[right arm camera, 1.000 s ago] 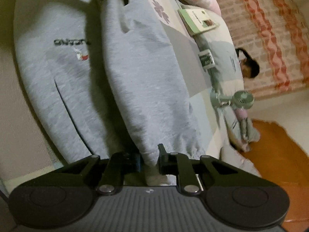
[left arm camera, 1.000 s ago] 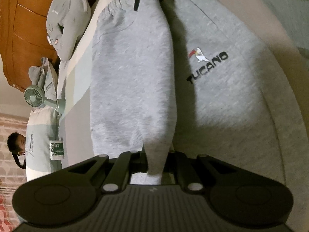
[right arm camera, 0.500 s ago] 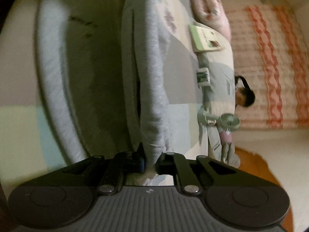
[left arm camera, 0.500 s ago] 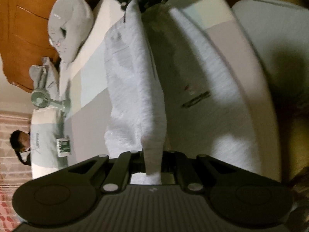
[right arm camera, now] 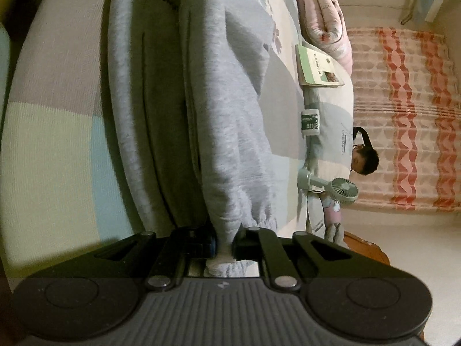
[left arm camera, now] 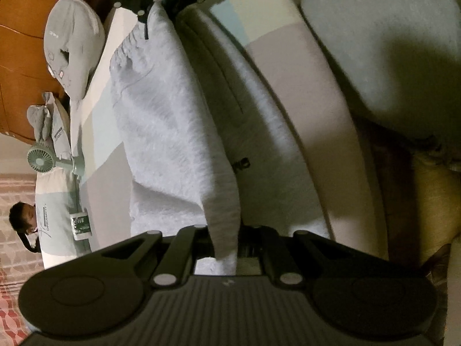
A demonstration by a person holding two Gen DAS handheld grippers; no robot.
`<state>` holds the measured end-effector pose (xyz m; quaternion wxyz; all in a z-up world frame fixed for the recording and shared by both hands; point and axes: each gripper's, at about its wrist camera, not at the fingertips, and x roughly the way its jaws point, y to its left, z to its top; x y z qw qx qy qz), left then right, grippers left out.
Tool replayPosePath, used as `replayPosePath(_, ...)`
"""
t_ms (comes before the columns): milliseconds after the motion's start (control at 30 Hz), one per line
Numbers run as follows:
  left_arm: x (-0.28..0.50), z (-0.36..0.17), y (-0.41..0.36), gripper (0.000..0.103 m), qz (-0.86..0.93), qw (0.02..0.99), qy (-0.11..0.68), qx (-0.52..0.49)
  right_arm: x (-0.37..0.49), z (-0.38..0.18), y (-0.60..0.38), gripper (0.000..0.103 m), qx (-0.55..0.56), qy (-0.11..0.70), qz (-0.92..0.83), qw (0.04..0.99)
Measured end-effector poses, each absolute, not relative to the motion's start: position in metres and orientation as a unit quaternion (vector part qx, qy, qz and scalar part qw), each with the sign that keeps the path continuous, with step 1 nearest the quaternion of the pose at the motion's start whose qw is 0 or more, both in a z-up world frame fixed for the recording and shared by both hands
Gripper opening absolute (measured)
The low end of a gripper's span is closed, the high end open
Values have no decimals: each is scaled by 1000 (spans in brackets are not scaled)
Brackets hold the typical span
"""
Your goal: Fold clothes
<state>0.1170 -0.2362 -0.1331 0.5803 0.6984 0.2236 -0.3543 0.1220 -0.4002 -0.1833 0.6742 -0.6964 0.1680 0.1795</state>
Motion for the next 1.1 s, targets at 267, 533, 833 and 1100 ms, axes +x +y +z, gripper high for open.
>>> replayPosePath(267, 114, -148, -239, 4, -352, 571, 217, 709, 113, -209, -398, 13, -717, 157, 157, 661)
replayPosePath(533, 116, -145, -242, 9, -347, 577, 223, 705, 117, -198, -401, 18, -683, 180, 150, 692)
replayPosePath(833, 100, -103, -225, 39, -403, 615, 237, 634, 103, -164, -406, 68, -645, 225, 140, 717)
replayPosePath(1100, 101, -55, -187, 47, -425, 682, 269, 530, 84, -120, -412, 68, -562, 292, 139, 761)
